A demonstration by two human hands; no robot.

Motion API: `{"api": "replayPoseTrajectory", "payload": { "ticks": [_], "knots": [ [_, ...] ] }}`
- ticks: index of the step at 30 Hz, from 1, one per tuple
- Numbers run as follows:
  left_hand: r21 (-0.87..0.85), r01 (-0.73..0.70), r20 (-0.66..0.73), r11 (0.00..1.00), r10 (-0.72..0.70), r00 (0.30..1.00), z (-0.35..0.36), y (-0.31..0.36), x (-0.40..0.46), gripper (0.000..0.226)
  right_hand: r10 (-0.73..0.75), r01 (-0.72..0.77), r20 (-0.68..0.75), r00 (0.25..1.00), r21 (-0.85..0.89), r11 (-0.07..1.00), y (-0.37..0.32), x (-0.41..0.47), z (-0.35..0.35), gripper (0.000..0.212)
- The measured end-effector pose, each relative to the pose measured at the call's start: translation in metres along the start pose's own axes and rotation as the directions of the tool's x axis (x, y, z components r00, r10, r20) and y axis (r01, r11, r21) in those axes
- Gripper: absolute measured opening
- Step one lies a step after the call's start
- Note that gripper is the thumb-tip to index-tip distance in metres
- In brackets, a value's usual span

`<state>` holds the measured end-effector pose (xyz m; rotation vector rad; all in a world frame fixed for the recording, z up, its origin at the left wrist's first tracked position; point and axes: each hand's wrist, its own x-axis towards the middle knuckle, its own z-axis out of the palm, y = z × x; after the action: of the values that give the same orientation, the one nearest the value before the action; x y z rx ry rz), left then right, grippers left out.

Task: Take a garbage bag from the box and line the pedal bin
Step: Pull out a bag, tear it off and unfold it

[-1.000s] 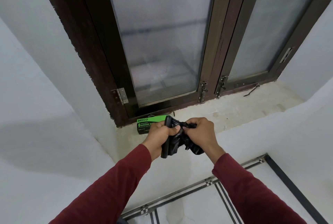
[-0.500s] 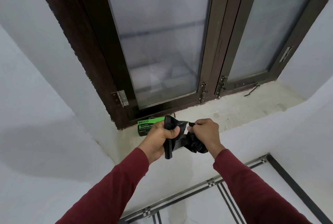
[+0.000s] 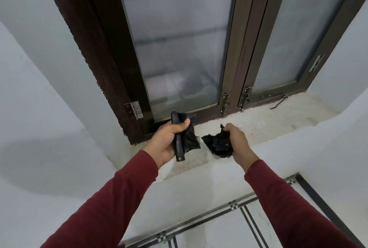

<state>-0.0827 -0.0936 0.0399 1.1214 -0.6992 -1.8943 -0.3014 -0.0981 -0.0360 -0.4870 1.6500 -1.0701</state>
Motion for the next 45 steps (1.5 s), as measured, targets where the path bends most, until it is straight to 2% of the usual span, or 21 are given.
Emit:
{"api": "replayPoseTrajectory", "payload": {
  "ticks": [1, 3, 8, 11, 13, 15, 16, 20, 22, 24, 25, 26, 27, 28, 29, 30, 31, 32, 37, 41, 45],
  "knots": [
    [0.021, 0.02, -0.041, 1.0, -0.019, 0.999, 0.0, -0.002, 0.002, 0.032, 0.03, -0.033, 0.042, 0.999, 0.067, 0.997, -0.003, 0.004, 0.002, 0.026],
    [0.016, 0.073, -0.085, 0.997, -0.072, 0.994, -0.001, -0.005, 0.002, 0.037, -0.017, 0.015, 0.049, 0.999, 0.032, 0.999, -0.007, 0.015, 0.002, 0.02],
    [-0.084, 0.1, -0.107, 0.991, -0.109, 0.988, -0.007, -0.007, 0.007, 0.054, -0.231, 0.231, 0.033, 0.972, -0.279, 0.932, -0.015, 0.039, 0.004, 0.05],
    [0.007, 0.096, -0.121, 0.995, -0.094, 0.988, -0.006, -0.006, 0.009, 0.048, -0.393, 0.408, 0.159, 0.906, -0.577, 0.707, -0.023, 0.062, 0.0, 0.052],
    [0.073, 0.09, -0.128, 0.993, -0.08, 0.988, -0.007, -0.007, 0.009, 0.042, -0.539, 0.512, 0.243, 0.806, -0.742, 0.432, -0.024, 0.074, -0.004, 0.047],
    [0.116, 0.053, -0.136, 0.992, -0.037, 0.99, -0.012, -0.008, 0.012, 0.03, -0.628, 0.49, 0.305, 0.716, -0.861, 0.14, -0.021, 0.08, -0.007, 0.045],
    [0.136, 0.035, -0.128, 0.99, -0.018, 0.992, -0.014, -0.007, 0.012, 0.021, -0.666, 0.451, 0.309, 0.679, -0.891, 0.047, -0.019, 0.08, -0.007, 0.044],
    [0.135, 0.0, -0.051, 0.991, 0.007, 0.999, -0.018, -0.003, 0.012, 0.014, -0.789, 0.42, 0.279, 0.547, -0.907, -0.03, -0.012, 0.075, -0.003, 0.038],
    [0.147, -0.021, -0.038, 0.989, 0.027, 0.999, -0.018, -0.001, 0.012, 0.016, -0.845, 0.491, 0.268, 0.463, -0.871, -0.007, -0.009, 0.072, -0.002, 0.03],
    [0.168, -0.051, -0.019, 0.985, 0.055, 0.998, -0.016, 0.002, 0.014, 0.016, -0.897, 0.703, 0.177, 0.405, -0.687, 0.182, -0.006, 0.058, 0.004, 0.023],
    [0.178, -0.065, -0.009, 0.982, 0.068, 0.998, -0.016, 0.003, 0.015, 0.015, -0.878, 0.778, 0.089, 0.471, -0.511, 0.365, -0.007, 0.044, 0.009, 0.02],
    [0.192, -0.082, 0.0, 0.978, 0.084, 0.996, -0.016, 0.003, 0.017, 0.015, -0.78, 0.755, 0.024, 0.625, -0.275, 0.596, -0.009, 0.026, 0.016, 0.018],
    [0.212, -0.101, 0.011, 0.972, 0.101, 0.995, -0.015, 0.004, 0.018, 0.015, -0.583, 0.586, 0.074, 0.809, -0.011, 0.81, -0.013, 0.006, 0.024, 0.023],
    [0.228, -0.116, 0.018, 0.967, 0.115, 0.993, -0.014, 0.005, 0.019, 0.015, -0.339, 0.301, 0.25, 0.907, 0.176, 0.937, -0.013, -0.008, 0.028, 0.037],
    [0.241, -0.129, 0.022, 0.962, 0.128, 0.992, -0.013, 0.005, 0.019, 0.016, -0.133, 0.027, 0.468, 0.874, 0.226, 0.974, -0.013, -0.019, 0.028, 0.054],
    [0.251, -0.144, 0.023, 0.957, 0.143, 0.99, -0.012, 0.005, 0.019, 0.017, -0.018, -0.135, 0.634, 0.773, 0.192, 0.972, -0.012, -0.027, 0.026, 0.069],
    [0.269, -0.16, 0.02, 0.95, 0.161, 0.987, -0.012, 0.004, 0.02, 0.02, 0.016, -0.197, 0.725, 0.689, 0.166, 0.966, -0.011, -0.034, 0.023, 0.074],
    [0.297, -0.18, 0.01, 0.938, 0.185, 0.983, -0.013, 0.004, 0.021, 0.024, 0.007, -0.204, 0.751, 0.66, 0.17, 0.964, -0.012, -0.041, 0.021, 0.072],
    [0.401, -0.213, -0.071, 0.891, 0.262, 0.962, -0.017, 0.001, 0.025, 0.029, -0.156, 0.031, 0.47, 0.869, 0.263, 0.964, -0.018, -0.045, 0.021, 0.044],
    [0.309, -0.17, -0.001, 0.936, 0.179, 0.984, -0.021, 0.005, 0.025, 0.029, -0.189, 0.038, 0.415, 0.89, 0.346, 0.938, -0.021, -0.045, 0.011, 0.025],
    [0.452, -0.226, 0.008, 0.863, 0.249, 0.968, -0.022, 0.008, 0.025, 0.016, -0.183, -0.025, 0.458, 0.87, 0.411, 0.911, -0.02, -0.047, 0.005, 0.023]
  ]
}}
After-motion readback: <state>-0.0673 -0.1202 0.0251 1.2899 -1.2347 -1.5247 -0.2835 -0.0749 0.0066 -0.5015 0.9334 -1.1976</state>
